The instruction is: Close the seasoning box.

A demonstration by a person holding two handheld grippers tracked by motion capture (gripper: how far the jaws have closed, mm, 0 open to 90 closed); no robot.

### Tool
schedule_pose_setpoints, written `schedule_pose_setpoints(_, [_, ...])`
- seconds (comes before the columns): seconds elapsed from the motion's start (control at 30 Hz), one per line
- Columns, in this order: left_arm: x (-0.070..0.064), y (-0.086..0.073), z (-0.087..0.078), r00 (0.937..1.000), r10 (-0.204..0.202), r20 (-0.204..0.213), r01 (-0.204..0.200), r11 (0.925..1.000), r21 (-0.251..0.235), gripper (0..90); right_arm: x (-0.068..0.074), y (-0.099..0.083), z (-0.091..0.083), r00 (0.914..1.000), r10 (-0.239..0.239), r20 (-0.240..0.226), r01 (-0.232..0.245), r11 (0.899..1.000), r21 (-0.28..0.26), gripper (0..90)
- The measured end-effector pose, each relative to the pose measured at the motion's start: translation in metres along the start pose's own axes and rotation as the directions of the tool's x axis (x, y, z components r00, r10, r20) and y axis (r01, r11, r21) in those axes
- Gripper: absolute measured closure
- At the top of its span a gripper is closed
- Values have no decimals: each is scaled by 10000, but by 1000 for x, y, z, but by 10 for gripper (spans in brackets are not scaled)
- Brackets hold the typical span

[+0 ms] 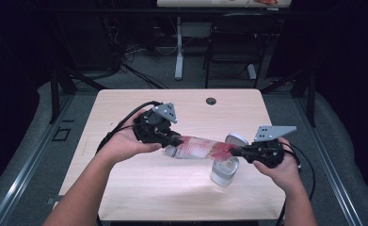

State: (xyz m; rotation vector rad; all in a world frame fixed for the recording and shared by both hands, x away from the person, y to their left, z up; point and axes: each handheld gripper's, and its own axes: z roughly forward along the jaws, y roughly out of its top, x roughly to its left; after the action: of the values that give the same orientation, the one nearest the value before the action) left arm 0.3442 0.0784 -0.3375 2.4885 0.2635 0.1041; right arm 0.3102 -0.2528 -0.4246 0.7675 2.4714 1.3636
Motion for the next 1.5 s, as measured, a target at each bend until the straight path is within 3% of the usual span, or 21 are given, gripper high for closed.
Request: schedule_pose_setpoints(1.5, [0, 3, 1, 10000, 72, 16, -72, 10000, -16, 791, -1, -1, 0, 9999, 37, 100, -37, 10000, 1, 883])
